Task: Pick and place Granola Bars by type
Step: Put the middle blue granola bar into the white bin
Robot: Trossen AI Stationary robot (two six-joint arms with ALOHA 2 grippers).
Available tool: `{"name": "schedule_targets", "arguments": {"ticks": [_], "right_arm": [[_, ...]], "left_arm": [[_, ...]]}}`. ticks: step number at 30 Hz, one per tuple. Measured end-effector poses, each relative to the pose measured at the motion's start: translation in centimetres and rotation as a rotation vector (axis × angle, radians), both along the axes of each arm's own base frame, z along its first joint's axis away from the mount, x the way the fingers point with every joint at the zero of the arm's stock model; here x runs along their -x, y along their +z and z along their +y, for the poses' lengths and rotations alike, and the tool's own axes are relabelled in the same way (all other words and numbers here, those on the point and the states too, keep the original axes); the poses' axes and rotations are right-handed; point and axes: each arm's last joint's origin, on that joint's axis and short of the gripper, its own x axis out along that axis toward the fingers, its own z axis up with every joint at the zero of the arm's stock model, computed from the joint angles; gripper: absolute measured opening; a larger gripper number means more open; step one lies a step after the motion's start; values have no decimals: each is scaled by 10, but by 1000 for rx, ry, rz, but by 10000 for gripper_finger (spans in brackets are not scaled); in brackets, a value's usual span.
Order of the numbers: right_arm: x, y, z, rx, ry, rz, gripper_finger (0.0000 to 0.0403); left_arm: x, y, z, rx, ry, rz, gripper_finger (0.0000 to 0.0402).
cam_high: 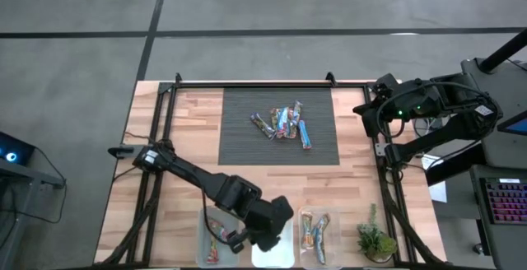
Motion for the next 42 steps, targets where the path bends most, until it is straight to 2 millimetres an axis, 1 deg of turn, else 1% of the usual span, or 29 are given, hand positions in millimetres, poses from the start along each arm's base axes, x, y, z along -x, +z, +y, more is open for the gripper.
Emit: {"name": "schedule_targets", "arguments": {"ticks": [7,15,20,23,33,42], "right_arm": [[0,0,0,2,-2,0,8],[0,0,0,7,-1,1,8],[0,0,0,11,-6,0,9],[0,0,0,11,-6,0,8],[0,0,0,10,-9,0,8],[0,0,0,10,-9,0,8]], "left_arm": [[-6,-31,-8,-15,-46,5,59],[-15,-72,-13,-2,-37,-6,59],[-14,-89,-11,-23,0,31,59],[-13,-92,-10,-21,24,56,59],[-16,-91,-10,-27,41,25,64],[-19,-95,-7,-37,62,31,104]]}}
